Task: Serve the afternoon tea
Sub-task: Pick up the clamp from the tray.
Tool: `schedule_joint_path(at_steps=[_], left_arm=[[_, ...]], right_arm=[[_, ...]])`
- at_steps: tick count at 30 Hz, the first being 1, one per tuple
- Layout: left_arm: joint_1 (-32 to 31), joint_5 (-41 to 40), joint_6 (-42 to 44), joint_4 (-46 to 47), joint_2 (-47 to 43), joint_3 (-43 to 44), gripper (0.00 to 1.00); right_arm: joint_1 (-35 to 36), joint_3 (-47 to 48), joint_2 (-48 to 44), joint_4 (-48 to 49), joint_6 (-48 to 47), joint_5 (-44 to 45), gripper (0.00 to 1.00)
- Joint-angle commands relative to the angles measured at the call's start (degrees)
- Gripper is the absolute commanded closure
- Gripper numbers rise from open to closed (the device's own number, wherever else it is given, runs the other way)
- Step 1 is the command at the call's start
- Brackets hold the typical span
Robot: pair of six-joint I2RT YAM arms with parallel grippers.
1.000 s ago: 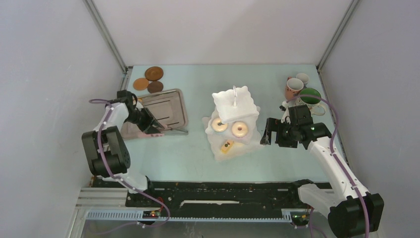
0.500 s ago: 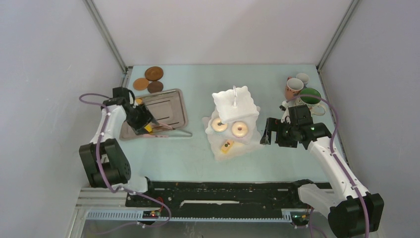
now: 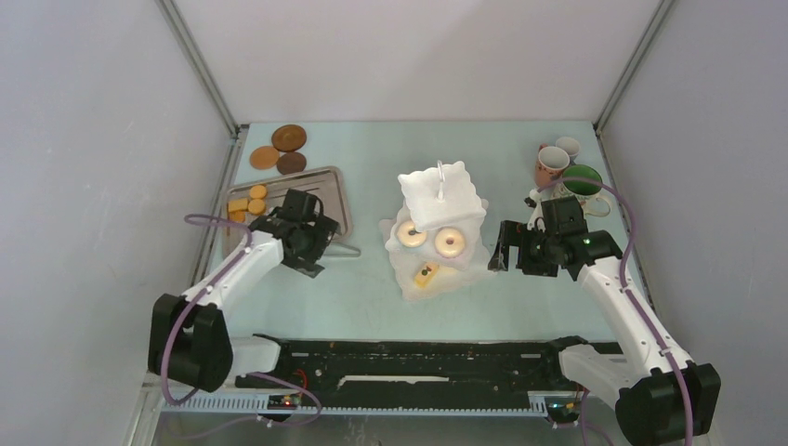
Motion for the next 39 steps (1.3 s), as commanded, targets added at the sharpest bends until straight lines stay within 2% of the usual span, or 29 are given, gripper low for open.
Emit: schedule_joint_path(at_steps=[1, 4, 7, 15, 20, 25, 31, 39], left_arm=[[-3.5, -14.39, -19.03, 4.12, 3.99, 3.02, 0.0], [-3.98, -17.15, -21.37, 3.97, 8.33, 4.91, 0.0], [-4.64, -17.47, -26.82, -0.01, 12.51, 6.83, 0.01], [-6.02, -19.11, -34.23, -2.65, 18.73, 9.1, 0.08], [-6.04, -18.38, -35.55, -1.6, 21.21, 9.08, 0.1], [-5.81, -17.95, -36.03, -0.05, 22.74, 8.5, 0.19], [-5.4, -18.22, -32.18, -3.85, 26.85, 13.12, 0.25], [-5.11, -17.86, -30.27, -4.02, 26.86, 12.85, 0.33]], right_arm=[[0.07, 0.03, -1.53, 1.31, -0.33, -0.16, 0.02], [0.45, 0.03, -1.97, 1.23, -0.31, -0.07, 0.02], [0.81, 0.03, -2.5, 1.2, -0.35, 0.1, 0.02], [1.14, 0.03, -2.81, 1.1, -0.27, 0.23, 0.02], [1.21, 0.03, -2.74, 1.14, -0.28, 0.19, 0.02], [1.24, 0.03, -2.56, 1.22, -0.25, 0.19, 0.02], [1.26, 0.03, -2.65, 1.21, -0.3, 0.28, 0.02], [1.37, -0.04, -2.71, 1.38, -0.26, 0.28, 0.03]])
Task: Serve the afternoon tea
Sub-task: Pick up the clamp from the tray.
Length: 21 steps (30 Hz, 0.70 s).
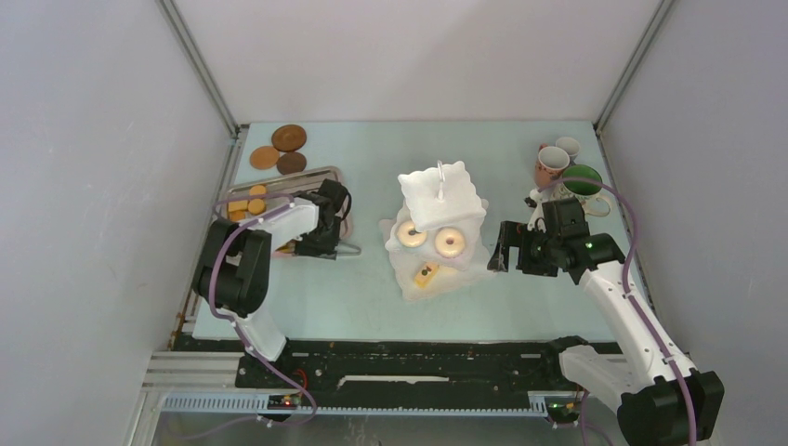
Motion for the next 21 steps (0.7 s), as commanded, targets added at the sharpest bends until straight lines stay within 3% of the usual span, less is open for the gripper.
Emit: schedule_joint_path(at_steps=[1, 10, 21], left_arm=[[0.46, -1.8, 1.84, -1.77, -0.33, 0.47, 0.35], [0.75, -3.08, 4.63, -0.72, -1.65, 0.0, 0.61], [1.07, -5.64, 10.76, -2.56, -6.58, 0.43, 0.8]], right_arm=[[0.38, -0.13, -0.92, 1.42, -0.23, 0.26, 0.03], [0.33, -0.15, -0.88, 1.49, -0.19, 0.26, 0.03], [0.33, -0.14, -1.23, 1.55, -0.13, 0.43, 0.03]])
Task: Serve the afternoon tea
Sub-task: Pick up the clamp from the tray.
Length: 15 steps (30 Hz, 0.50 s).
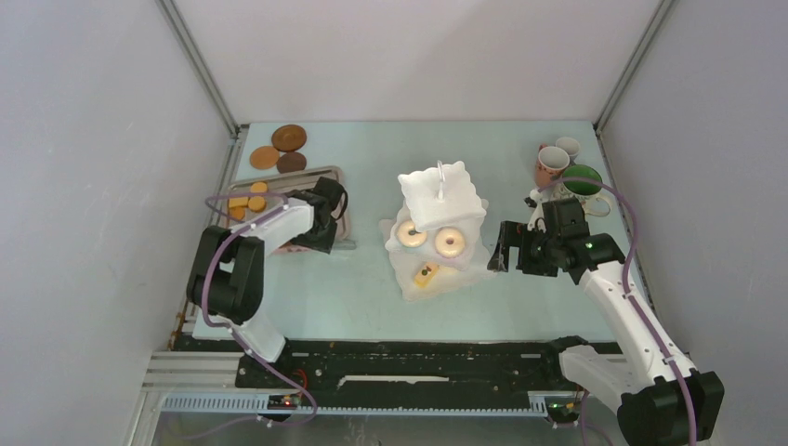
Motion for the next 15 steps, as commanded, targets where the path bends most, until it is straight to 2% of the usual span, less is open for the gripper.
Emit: schedule_joint_path(at_steps=[1, 12, 15], left_arm=[[0.42, -4.73, 5.17, -1.4, -4.5, 0.88, 0.83], [0.56, -5.48, 10.13, -4.14, -8.04, 2.01, 0.92], [0.52, -5.35, 10.65, -6.19, -7.99, 3.03, 0.9]], right_arm=[[0.36, -0.14, -1.25, 1.52, -0.16, 0.41, 0.03], [0.38, -0.13, -1.72, 1.55, -0.08, 0.24, 0.03], [0.47, -0.13, -1.82, 1.55, -0.09, 0.36, 0.03]])
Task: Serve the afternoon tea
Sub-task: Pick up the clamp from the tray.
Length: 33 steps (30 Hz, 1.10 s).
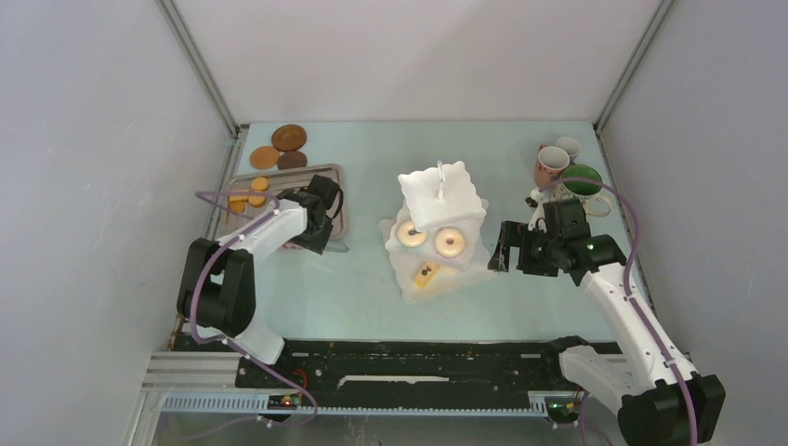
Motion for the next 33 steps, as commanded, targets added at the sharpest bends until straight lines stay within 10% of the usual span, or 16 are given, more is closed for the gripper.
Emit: schedule_joint_path(at_steps=[1, 33], left_arm=[[0.31, -3.51, 2.7, -2.65, -2.54, 2.98, 0.91], [2.41, -3.81, 23.52, -12.81, -1.32, 8.45, 0.67]], right_arm=[[0.44, -0.13, -1.18, 1.55, 0.03, 0.47, 0.03], [0.5, -0.3, -0.58, 1.82, -0.13, 0.14, 0.03]])
